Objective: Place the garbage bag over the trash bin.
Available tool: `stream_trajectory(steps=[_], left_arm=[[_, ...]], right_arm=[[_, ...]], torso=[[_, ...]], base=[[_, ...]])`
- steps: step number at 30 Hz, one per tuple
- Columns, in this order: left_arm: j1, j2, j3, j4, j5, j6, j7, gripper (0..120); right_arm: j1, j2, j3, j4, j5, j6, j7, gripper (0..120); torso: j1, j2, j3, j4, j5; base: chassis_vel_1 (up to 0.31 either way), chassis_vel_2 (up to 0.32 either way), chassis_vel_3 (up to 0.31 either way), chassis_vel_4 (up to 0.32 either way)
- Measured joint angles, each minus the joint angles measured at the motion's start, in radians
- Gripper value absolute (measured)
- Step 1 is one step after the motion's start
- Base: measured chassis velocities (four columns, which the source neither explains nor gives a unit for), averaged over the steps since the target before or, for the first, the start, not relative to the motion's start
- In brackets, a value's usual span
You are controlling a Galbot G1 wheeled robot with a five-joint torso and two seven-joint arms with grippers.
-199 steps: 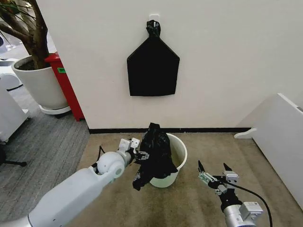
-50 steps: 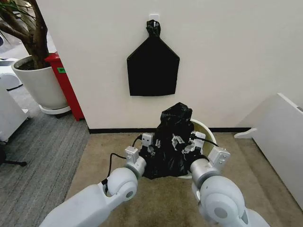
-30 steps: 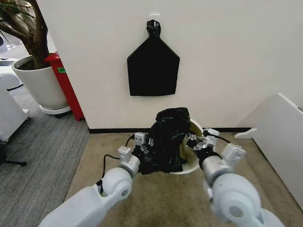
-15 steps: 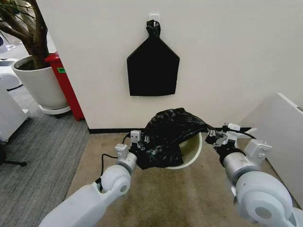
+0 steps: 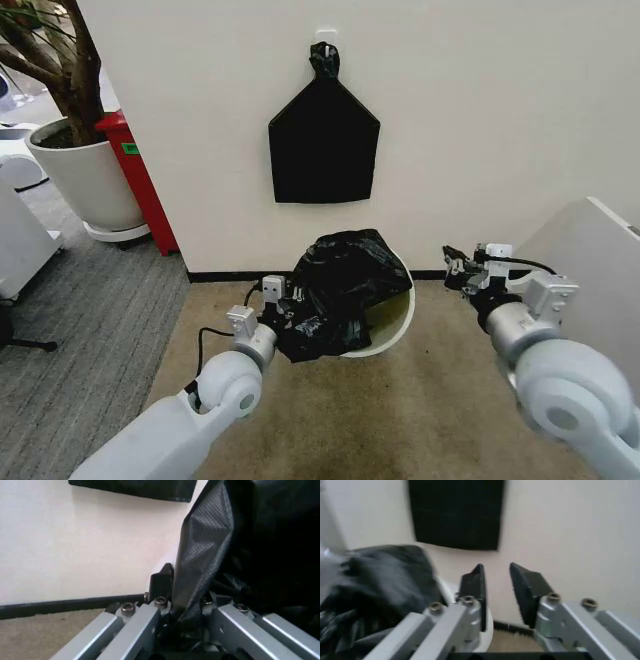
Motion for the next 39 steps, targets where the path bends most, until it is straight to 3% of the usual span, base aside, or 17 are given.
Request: stream_trajectory(steps=[2,8,9,15,23,34,39], left_arm=[[-0.002,0.002,0.0,-0.002,0.004,0.005,-0.001,0],[-0.036,0.02,0.003,-0.016,0.019,0.041,-0.013,0],[-0.036,0.02,0.003,-0.016,0.019,0.041,-0.013,0],[-0.053,0.021,0.027,-0.022,0.078,0.05,-0.012,0],[-0.057,0.016,0.06,-0.022,0.134,0.049,0.005,0],[-0.049,0.031,0.068,-0.007,0.196,0.009,0.057,0],[-0.015,0.051,0.034,0.013,0.279,-0.071,0.156,0]], right_arm=[[0.005,-0.003,-0.007,0.005,-0.025,-0.01,-0.023,19],[0.019,-0.018,-0.084,0.011,-0.277,-0.07,-0.277,45],[0.019,-0.018,-0.084,0.011,-0.277,-0.07,-0.277,45],[0.057,0.01,-0.155,-0.053,-0.479,-0.041,-0.327,73],[0.069,0.035,-0.16,-0.09,-0.532,-0.02,-0.297,99],[0.138,-0.01,-0.112,-0.144,-0.441,-0.016,-0.217,100],[0.177,-0.04,-0.099,-0.212,-0.325,-0.003,-0.211,100]], torso=[[0.0,0.0,0.0,0.0001,0.0],[0.0,0.0,0.0,0.0001,0.0003],[0.0,0.0,0.0,0.0001,0.0003],[0.0,0.0,0.0,0.0002,0.0003],[0.0,0.0,0.0,0.0001,0.0002],[0.0,0.0,0.0,0.0,0.0003],[0.0,0.0,0.0,0.0002,0.0003]], base=[[0.0,0.0,0.0,0.0],[0.0,0.0,0.0,0.0],[0.0,0.0,0.0,0.0],[0.0,0.0,0.0,0.0],[0.0,0.0,0.0,0.0],[0.0,0.0,0.0,0.0],[0.0,0.0,0.0,0.0]])
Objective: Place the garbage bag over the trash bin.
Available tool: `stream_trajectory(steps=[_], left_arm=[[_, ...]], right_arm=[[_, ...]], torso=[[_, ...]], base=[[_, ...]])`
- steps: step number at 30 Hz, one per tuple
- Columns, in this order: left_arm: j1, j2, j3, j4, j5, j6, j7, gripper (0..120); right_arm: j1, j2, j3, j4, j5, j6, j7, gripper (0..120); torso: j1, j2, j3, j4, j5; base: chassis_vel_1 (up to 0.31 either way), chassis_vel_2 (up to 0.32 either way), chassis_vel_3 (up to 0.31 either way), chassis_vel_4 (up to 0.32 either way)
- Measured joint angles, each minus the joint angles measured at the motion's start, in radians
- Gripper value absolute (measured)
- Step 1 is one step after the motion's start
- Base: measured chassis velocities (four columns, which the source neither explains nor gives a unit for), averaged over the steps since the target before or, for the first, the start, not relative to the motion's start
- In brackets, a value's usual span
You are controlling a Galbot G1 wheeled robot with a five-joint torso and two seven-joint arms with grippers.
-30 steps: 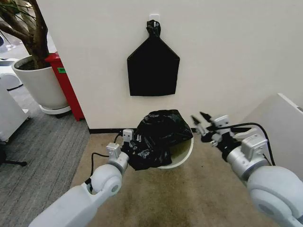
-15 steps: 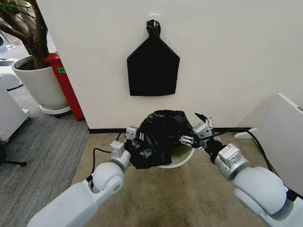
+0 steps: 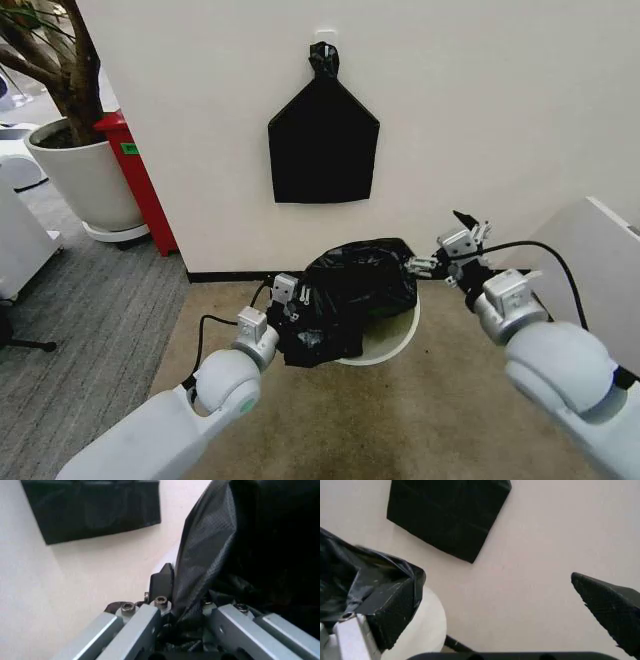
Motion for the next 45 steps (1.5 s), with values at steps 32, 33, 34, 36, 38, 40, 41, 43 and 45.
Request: stream_trajectory(steps=[32,33,34,36,38,40,41,43,45], left_arm=[[0.063,-0.016,-0.098,0.059,-0.269,-0.083,0.037,0],[0.055,-0.02,-0.096,0.063,-0.276,-0.073,0.001,0],[0.04,-0.028,-0.088,0.069,-0.291,-0.062,-0.055,0],[0.029,-0.033,-0.081,0.072,-0.299,-0.056,-0.084,0],[0.01,-0.04,-0.065,0.077,-0.305,-0.05,-0.12,0],[-0.042,-0.054,-0.026,0.087,-0.312,-0.038,-0.197,0],[-0.077,-0.063,-0.005,0.093,-0.321,-0.032,-0.242,0],[-0.096,-0.069,0.011,0.097,-0.326,-0.031,-0.266,0],[-0.139,-0.082,0.049,0.107,-0.334,-0.026,-0.313,0]], right_arm=[[-0.021,-0.11,0.222,-0.313,0.925,0.082,-0.392,100],[-0.025,-0.096,0.236,-0.277,0.944,0.069,-0.313,100],[-0.029,-0.065,0.252,-0.192,0.974,0.048,-0.156,100],[-0.029,-0.049,0.253,-0.146,0.985,0.044,-0.084,100],[-0.026,-0.018,0.245,-0.054,0.998,0.04,0.058,100],[-0.031,0.048,0.209,0.115,1.03,0.044,0.29,100],[-0.046,0.081,0.196,0.174,1.071,0.048,0.348,100],[-0.055,0.1,0.189,0.202,1.101,0.055,0.375,100],[-0.07,0.143,0.171,0.23,1.187,0.07,0.427,100]], torso=[[0.0,0.0,0.0,-0.0002,-0.0003],[0.0,0.0,0.0,-0.0002,-0.0001],[0.0,0.0,0.0,-0.0001,-0.0001],[0.0,0.0,0.0,-0.0001,-0.0001],[0.0,0.0,0.0,0.0002,-0.0005],[0.0,0.0,0.0,0.0003,-0.0006],[0.0,0.0,0.0,0.0,-0.0002],[0.0,0.0,0.0,-0.0002,0.0001],[0.0,0.0,0.0,-0.0003,-0.0006]], base=[[0.0,0.0,0.0,0.0],[0.0,0.0,0.0,0.0],[0.0,0.0,0.0,0.0],[0.0,0.0,0.0,0.0],[0.0,0.0,0.0,0.0],[0.0,0.0,0.0,0.0],[0.0,0.0,0.0,0.0],[0.0,0.0,0.0,0.0],[0.0,0.0,0.0,0.0]])
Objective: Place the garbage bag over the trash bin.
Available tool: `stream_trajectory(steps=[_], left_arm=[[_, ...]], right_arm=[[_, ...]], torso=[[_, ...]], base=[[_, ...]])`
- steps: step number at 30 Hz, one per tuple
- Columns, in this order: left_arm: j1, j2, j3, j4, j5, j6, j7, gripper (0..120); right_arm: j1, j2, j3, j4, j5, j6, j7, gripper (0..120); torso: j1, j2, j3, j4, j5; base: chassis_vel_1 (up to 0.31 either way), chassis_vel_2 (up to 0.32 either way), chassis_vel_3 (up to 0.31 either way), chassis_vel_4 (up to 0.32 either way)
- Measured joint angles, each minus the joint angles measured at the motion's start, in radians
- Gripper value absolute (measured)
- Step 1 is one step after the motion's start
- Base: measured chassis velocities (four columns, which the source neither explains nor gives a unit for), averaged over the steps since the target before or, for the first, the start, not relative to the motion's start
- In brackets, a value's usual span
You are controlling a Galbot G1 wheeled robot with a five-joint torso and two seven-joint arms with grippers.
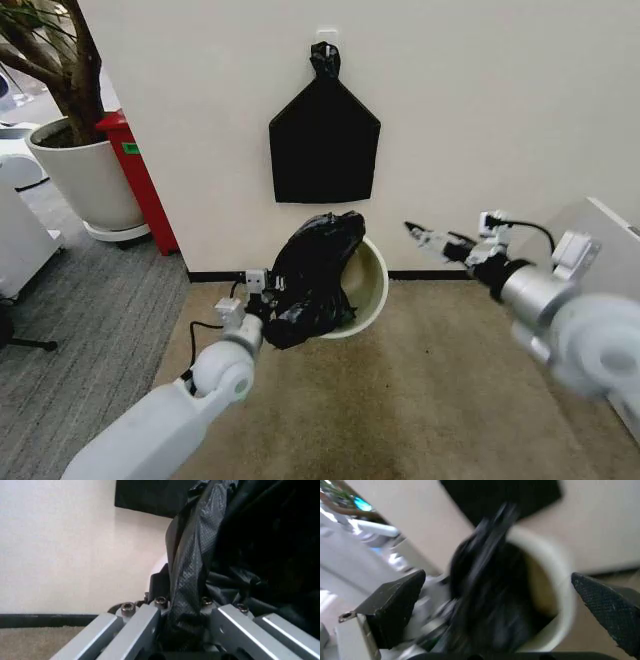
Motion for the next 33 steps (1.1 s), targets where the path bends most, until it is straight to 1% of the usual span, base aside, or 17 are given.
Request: stream_trajectory(steps=[1,3,5,6,9,11,15,18,20,21,24,25,27,28,31,32,33], left_arm=[[-0.026,-0.009,0.027,0.006,-0.001,0.0,-0.027,0],[-0.066,-0.02,0.07,0.009,0.002,0.0,-0.054,0],[-0.073,-0.022,0.079,0.008,0.004,0.0,-0.057,0],[-0.087,-0.026,0.098,0.005,0.012,0.001,-0.062,0],[-0.108,-0.028,0.127,0.002,0.032,0.001,-0.069,0],[-0.12,-0.032,0.14,0.008,0.047,-0.001,-0.07,0],[-0.133,-0.042,0.15,0.014,0.057,-0.003,-0.071,0],[-0.141,-0.056,0.161,0.018,0.079,-0.007,-0.067,0],[-0.141,-0.058,0.163,0.019,0.083,-0.007,-0.065,0],[-0.141,-0.061,0.166,0.02,0.093,-0.01,-0.06,0],[-0.138,-0.064,0.168,0.022,0.108,-0.013,-0.05,0],[-0.137,-0.064,0.168,0.022,0.109,-0.013,-0.048,0],[-0.137,-0.065,0.168,0.021,0.113,-0.013,-0.043,0],[-0.137,-0.065,0.168,0.021,0.113,-0.013,-0.043,0],[-0.137,-0.065,0.168,0.013,0.114,-0.014,-0.034,0],[-0.137,-0.064,0.168,0.009,0.115,-0.014,-0.03,0],[-0.138,-0.064,0.168,0.007,0.116,-0.015,-0.028,0]], right_arm=[[-0.004,0.026,-0.019,0.006,0.049,0.005,0.036,100],[-0.001,0.062,-0.077,0.007,0.084,0.013,0.087,100],[0.002,0.072,-0.097,0.007,0.086,0.017,0.096,100],[0.012,0.092,-0.131,0.007,0.084,0.019,0.115,100],[0.033,0.121,-0.193,0.005,0.066,0.022,0.158,100],[0.038,0.136,-0.22,0.003,0.056,0.018,0.172,100],[0.042,0.157,-0.241,0.001,0.069,0.032,0.207,100],[0.06,0.195,-0.255,-0.002,0.13,0.084,0.264,97],[0.063,0.202,-0.255,-0.005,0.143,0.092,0.275,97],[0.073,0.218,-0.255,-0.011,0.169,0.112,0.299,92],[0.084,0.24,-0.256,-0.023,0.189,0.135,0.332,82],[0.085,0.244,-0.257,-0.028,0.189,0.137,0.337,82],[0.086,0.253,-0.265,-0.043,0.176,0.141,0.352,73],[0.086,0.253,-0.265,-0.043,0.176,0.141,0.352,73],[0.088,0.259,-0.274,-0.058,0.159,0.148,0.372,67],[0.089,0.261,-0.278,-0.063,0.153,0.152,0.379,61],[0.09,0.261,-0.281,-0.066,0.15,0.155,0.383,57]], torso=[[0.0,0.0,0.0,0.0,0.0002],[0.0,0.0,0.0,0.0001,0.0008],[0.0,0.0,0.0,0.0,0.0008],[0.0,0.0,0.0,0.0,0.0003],[0.0,0.0,0.0,0.0004,0.0007],[0.0,0.0,0.0,0.0005,0.0004],[0.0,0.0,0.0,0.0003,0.0005],[0.0,0.0,0.0,0.0002,0.0005],[0.0,0.0,0.0,0.0003,0.0005],[0.0,0.0,0.0,0.0003,0.0005],[0.0,0.0,0.0,0.0003,0.0005],[0.0,0.0,0.0,0.0003,0.0004],[0.0,0.0,0.0,0.0003,0.0005],[0.0,0.0,0.0,0.0003,0.0005],[0.0,0.0,0.0,0.0003,0.0005],[0.0,0.0,0.0,0.0003,0.0005],[0.0,0.0,0.0,0.0002,0.0005]], base=[[0.0,0.0,0.0,0.0],[0.0,0.0,0.0,0.0],[0.0,0.0,0.0,0.0],[0.0,0.0,0.0,0.0],[0.0,0.0,0.0,0.0],[0.0,0.0,0.0,0.0],[0.0,0.0,0.0,0.0],[0.0,0.0,0.0,0.0],[0.0,0.0,0.0,0.0],[0.0,0.0,0.0,0.0],[0.0,0.0,0.0,0.0],[0.0,0.0,0.0,0.0],[0.0,0.0,0.0,0.0],[0.0,0.0,0.0,0.0],[0.0,0.0,0.0,0.0],[0.0,0.0,0.0,0.0],[0.0,0.0,0.0,0.0]])
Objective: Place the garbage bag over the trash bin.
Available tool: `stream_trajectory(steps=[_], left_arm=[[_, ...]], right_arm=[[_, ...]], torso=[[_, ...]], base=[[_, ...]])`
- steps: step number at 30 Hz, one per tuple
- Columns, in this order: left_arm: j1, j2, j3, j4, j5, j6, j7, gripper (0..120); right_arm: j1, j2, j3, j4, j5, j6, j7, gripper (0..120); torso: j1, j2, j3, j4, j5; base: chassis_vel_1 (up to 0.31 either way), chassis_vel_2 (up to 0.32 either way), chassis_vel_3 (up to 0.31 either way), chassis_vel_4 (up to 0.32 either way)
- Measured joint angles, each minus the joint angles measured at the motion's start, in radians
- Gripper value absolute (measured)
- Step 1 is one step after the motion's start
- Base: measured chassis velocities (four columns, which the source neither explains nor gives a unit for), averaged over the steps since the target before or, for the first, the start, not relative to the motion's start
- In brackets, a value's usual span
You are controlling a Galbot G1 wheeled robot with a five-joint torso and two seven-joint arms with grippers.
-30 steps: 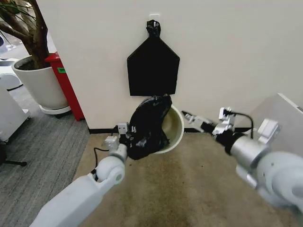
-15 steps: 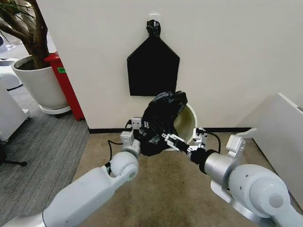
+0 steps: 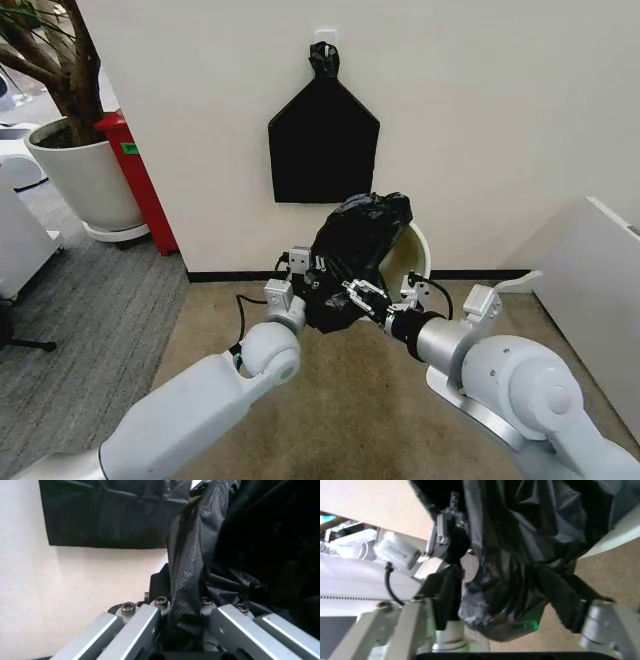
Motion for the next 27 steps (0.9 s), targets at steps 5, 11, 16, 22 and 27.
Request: stream_trajectory(steps=[5,11,16,22,27], left_arm=[[0.0,0.001,-0.003,-0.008,0.004,-0.001,0.005,0],[0.005,-0.006,-0.021,-0.006,0.004,-0.002,0.0,0],[0.009,-0.006,-0.031,-0.008,-0.012,0.0,-0.007,0],[0.012,-0.001,-0.052,-0.016,-0.056,0.01,-0.03,0],[0.019,-0.002,-0.077,-0.031,-0.124,0.033,-0.077,0]], right_arm=[[0.005,-0.001,-0.003,-0.007,-0.003,0.018,0.016,41],[-0.032,-0.026,0.004,0.005,-0.028,0.006,0.016,16],[-0.048,-0.041,0.012,0.005,-0.056,-0.012,0.017,0],[-0.067,-0.064,0.03,0.006,-0.091,-0.031,0.026,0],[-0.082,-0.08,0.041,0.007,-0.136,-0.037,0.044,0]], torso=[[0.0,0.0,0.0,0.0001,0.0],[0.0,0.0,0.0,-0.0001,0.0],[0.0,0.0,0.0,0.0,0.0],[0.0,0.0,0.0,0.0,0.0],[0.0,0.0,0.0,0.0,0.0001]], base=[[0.0,0.0,0.0,0.0],[0.0,0.0,0.0,0.0],[0.0,0.0,0.0,0.0],[0.0,0.0,0.0,0.0],[0.0,0.0,0.0,0.0]])
